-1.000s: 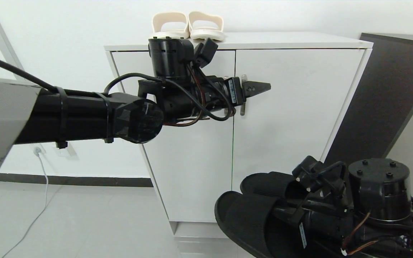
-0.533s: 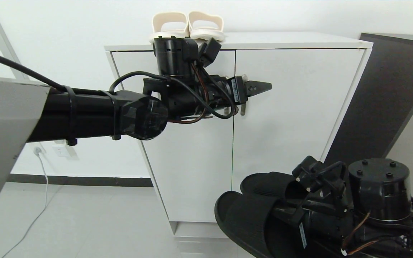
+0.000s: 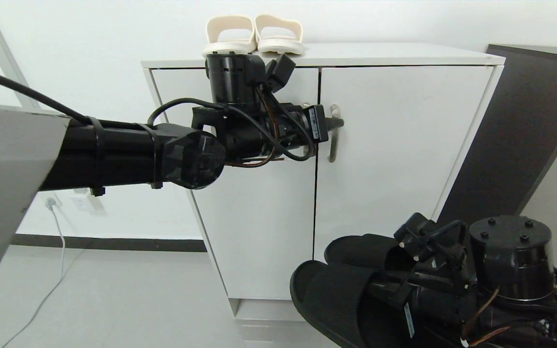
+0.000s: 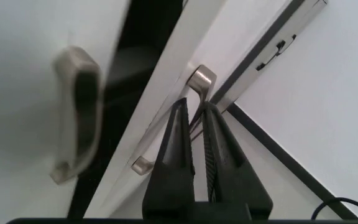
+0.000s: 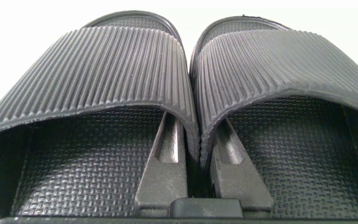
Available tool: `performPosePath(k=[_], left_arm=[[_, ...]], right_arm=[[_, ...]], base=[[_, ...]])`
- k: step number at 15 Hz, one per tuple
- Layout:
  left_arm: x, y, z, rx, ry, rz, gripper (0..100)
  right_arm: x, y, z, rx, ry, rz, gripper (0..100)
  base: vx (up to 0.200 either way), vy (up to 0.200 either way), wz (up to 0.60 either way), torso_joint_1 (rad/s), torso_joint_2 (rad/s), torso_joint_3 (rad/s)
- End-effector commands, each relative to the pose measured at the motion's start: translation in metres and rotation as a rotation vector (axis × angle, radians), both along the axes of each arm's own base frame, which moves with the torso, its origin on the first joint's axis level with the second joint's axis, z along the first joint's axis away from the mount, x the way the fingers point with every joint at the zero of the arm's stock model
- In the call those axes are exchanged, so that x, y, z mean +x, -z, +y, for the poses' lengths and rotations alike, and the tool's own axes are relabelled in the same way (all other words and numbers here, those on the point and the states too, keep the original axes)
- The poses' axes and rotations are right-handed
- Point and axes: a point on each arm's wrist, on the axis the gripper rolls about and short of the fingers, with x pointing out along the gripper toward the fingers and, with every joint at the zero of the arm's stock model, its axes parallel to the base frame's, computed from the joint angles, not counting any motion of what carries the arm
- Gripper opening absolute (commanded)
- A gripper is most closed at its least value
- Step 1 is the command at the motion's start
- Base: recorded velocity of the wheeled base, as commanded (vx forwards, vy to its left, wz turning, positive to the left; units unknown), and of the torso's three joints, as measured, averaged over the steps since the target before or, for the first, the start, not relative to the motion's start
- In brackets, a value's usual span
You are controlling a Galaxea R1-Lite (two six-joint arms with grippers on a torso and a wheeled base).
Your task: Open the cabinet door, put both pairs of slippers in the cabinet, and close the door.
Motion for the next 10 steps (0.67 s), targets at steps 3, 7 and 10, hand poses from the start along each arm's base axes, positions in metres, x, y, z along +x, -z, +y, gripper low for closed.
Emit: performPosePath(k=[3,7,10], left_arm=[[-0.024,-0.004,0.002,0.002,0.031,0.003,0],[-0.055,-0.006,0.009,-0.016,0.065,-0.019,0],[-0.087,-0.010,0.025,-0.026,0.086,-0.038,0]], right_arm=[[-0.011,0.002,-0.002,0.031,-0.091,0.006,0],[-0.017,0.008,-0.005,0.031,-0.179,-0.044,0],[-0.020,0.010,-0.005,0.031,-0.202,-0.041,0]], base=[[0.000,0.000,0.00,0.000,0.00,0.000],[0.000,0.000,0.00,0.000,0.00,0.000],[0.000,0.000,0.00,0.000,0.00,0.000]])
